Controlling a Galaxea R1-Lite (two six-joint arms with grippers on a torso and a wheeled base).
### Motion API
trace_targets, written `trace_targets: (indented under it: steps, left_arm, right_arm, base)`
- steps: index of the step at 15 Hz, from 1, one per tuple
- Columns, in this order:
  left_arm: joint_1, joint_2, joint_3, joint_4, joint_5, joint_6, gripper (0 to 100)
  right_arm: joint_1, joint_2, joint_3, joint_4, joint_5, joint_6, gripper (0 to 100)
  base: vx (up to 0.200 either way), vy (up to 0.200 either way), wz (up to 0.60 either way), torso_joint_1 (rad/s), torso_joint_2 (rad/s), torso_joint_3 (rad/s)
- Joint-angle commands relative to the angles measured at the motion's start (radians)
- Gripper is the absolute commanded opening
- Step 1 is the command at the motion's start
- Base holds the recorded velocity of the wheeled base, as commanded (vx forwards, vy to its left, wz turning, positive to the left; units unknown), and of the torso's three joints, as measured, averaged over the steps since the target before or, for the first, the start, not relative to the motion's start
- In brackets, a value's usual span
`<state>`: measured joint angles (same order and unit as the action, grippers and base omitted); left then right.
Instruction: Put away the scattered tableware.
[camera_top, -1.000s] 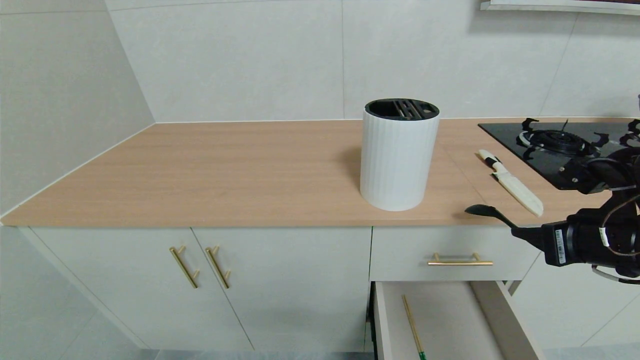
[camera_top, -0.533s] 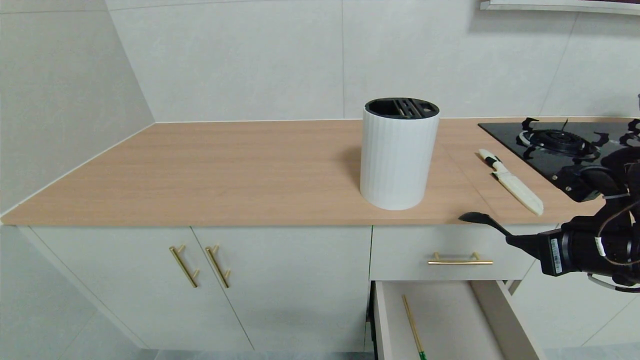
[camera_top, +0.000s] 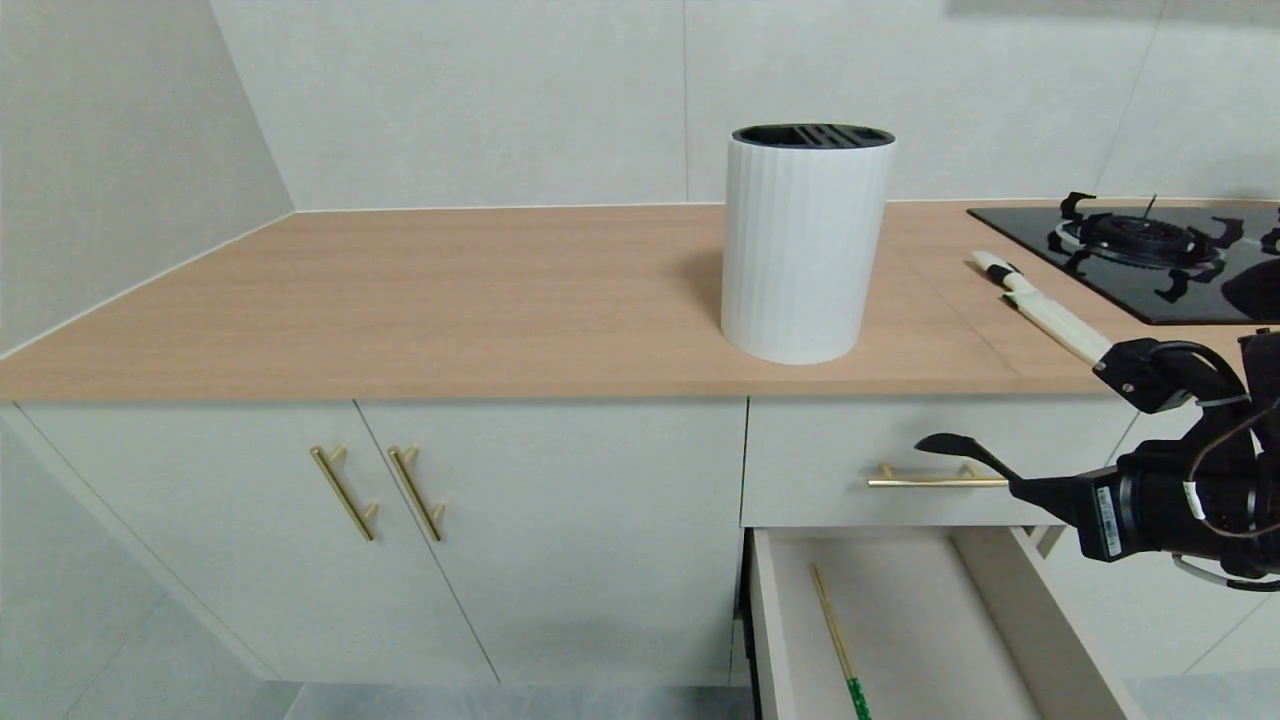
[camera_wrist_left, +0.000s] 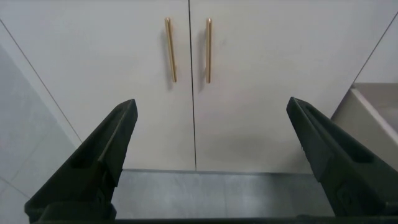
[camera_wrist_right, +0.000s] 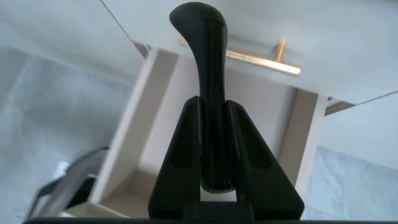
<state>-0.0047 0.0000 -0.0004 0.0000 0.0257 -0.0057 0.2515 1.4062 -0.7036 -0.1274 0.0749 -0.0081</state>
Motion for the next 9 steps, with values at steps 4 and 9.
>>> trace_targets:
  steps: [4, 9]
  left_arm:
    - [0.0, 0.0, 0.0, 0.0, 0.0, 0.0, 100]
    - [0.0, 0.0, 0.0, 0.0, 0.0, 0.0, 100]
  right_arm:
    - [0.0, 0.016, 0.006, -0.001, 0.0, -0.003, 0]
    - [0.0, 0.036, 0.006, -0.001, -0.001, -0.003, 0]
  base:
    - [0.0, 0.0, 0.0, -0.171, 0.46, 0.289]
    - [0.0, 0.0, 0.0, -0.134, 0.45, 0.313]
